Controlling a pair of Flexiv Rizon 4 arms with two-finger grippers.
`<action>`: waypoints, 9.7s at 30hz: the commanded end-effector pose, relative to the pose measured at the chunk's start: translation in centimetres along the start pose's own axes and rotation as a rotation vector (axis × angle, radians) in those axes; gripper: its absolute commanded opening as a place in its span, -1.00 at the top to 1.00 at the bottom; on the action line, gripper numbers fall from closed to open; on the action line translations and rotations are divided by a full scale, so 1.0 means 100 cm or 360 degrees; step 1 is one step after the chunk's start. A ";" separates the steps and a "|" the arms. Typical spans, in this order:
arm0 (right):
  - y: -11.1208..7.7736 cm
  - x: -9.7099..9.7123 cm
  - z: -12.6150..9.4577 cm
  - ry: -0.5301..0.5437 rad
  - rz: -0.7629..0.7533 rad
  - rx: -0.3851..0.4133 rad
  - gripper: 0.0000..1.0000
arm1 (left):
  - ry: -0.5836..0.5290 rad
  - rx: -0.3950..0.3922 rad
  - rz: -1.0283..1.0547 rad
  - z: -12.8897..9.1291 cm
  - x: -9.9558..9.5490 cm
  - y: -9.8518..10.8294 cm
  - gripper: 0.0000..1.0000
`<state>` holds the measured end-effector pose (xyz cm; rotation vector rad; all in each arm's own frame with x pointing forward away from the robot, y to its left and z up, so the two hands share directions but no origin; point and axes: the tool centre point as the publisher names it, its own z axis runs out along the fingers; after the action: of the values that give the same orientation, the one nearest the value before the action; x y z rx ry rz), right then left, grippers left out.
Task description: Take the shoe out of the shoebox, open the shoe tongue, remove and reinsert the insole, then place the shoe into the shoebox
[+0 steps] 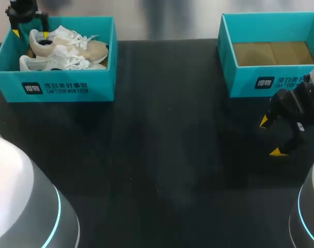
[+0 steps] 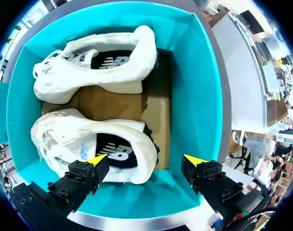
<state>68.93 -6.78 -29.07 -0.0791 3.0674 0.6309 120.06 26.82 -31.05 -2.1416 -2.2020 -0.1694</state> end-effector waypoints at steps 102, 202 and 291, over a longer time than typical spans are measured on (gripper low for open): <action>0.001 0.000 0.000 0.0000 0.0002 0.0005 -1.00 | -0.0088 0.0177 -0.0045 0.054 0.007 -0.143 -0.68; 0.001 0.000 0.000 0.0000 0.0002 0.0005 -1.00 | 0.0150 -0.0127 0.0033 -0.220 0.011 -0.324 1.00; 0.001 0.000 0.000 0.0000 0.0002 0.0005 -1.00 | 0.0030 0.0091 0.0257 0.010 -0.313 -0.523 1.00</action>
<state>68.94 -6.78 -29.07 -0.0790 3.0674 0.6309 68.77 -5.52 -37.31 -2.2567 -1.9862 -0.1234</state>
